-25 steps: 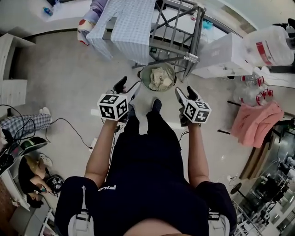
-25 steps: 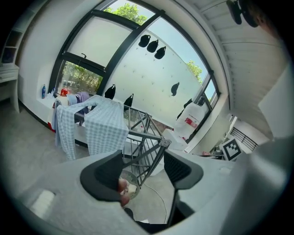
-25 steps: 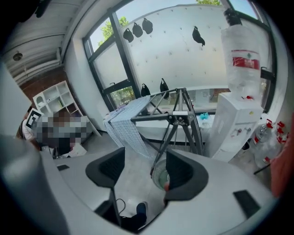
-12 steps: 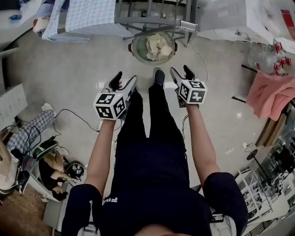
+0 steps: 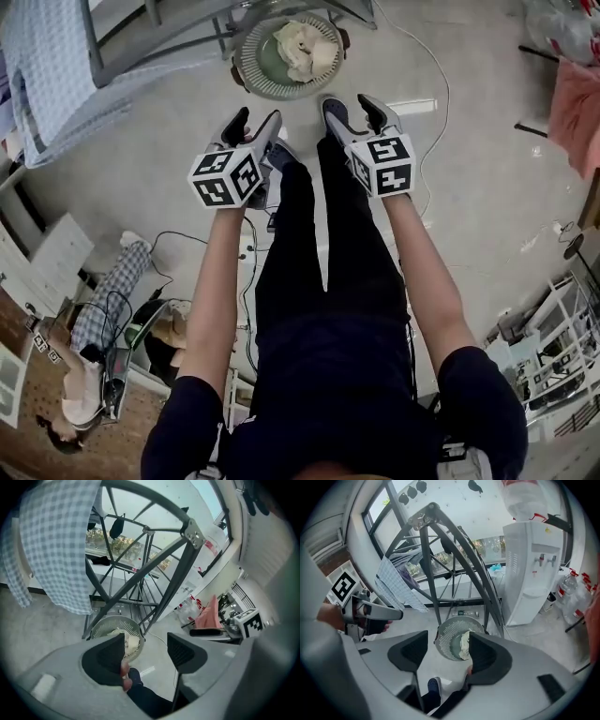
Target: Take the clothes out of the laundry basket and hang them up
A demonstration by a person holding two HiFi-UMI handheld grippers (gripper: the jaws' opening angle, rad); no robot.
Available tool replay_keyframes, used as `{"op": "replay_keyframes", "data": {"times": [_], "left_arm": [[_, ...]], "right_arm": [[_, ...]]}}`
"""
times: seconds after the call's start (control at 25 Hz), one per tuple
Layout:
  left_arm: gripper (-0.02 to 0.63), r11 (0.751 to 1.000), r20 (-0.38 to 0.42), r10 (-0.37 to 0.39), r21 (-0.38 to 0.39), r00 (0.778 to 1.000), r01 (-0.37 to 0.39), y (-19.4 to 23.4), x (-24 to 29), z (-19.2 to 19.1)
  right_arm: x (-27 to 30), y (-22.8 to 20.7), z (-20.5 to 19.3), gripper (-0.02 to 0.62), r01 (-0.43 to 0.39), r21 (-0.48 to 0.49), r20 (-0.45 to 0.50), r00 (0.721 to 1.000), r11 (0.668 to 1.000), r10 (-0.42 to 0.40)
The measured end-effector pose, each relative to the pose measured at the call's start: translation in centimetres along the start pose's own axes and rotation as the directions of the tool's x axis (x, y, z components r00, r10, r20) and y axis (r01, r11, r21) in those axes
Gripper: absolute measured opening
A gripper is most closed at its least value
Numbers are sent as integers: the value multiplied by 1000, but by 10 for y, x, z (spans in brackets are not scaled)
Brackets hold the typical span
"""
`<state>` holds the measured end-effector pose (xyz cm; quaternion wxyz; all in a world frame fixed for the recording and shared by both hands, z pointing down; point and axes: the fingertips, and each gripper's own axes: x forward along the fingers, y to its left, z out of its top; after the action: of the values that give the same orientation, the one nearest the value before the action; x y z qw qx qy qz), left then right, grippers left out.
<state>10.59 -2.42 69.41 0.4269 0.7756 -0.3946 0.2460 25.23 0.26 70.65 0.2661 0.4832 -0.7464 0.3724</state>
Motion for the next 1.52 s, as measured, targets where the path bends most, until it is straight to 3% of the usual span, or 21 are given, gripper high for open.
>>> {"op": "replay_keyframes", "data": {"times": [0.2,0.44,0.76,1.0,1.12,1.24,1.36,1.4,1.48,1.52], "left_arm": [[275,1000,16,9,-16,1000,-9,25,47,-17],[275,998,40,35,-61,999,-33,61,67,-41],[275,990,121,44,-137,992,-27,112,56,-92],[275,985,155,36,-175,987,-8,138,56,-139],[275,979,169,47,-204,985,-12,157,52,-155],[275,971,183,71,-239,981,-26,175,46,-168],[275,961,185,95,-272,978,-41,185,40,-179],[275,959,180,98,-279,979,-44,187,40,-182],[275,958,170,103,-283,980,-52,190,40,-186],[275,957,166,107,-284,980,-56,191,39,-185]], "right_arm": [[50,-24,-28,268,10,-54,-28,1000,998,-12],[132,-45,-32,265,-11,-90,-62,998,996,6],[249,-65,-68,265,64,-201,-182,978,978,-101],[329,-104,-106,265,161,-262,-273,933,952,-233],[352,-128,-118,264,225,-242,-299,908,944,-293],[367,-152,-133,262,311,-223,-352,858,924,-374],[376,-162,-145,255,337,-308,-411,796,890,-444],[376,-165,-146,223,342,-343,-426,773,875,-469],[370,-170,-140,0,367,-403,-427,735,838,-527],[366,-171,-135,0,380,-415,-419,727,826,-545]]}}
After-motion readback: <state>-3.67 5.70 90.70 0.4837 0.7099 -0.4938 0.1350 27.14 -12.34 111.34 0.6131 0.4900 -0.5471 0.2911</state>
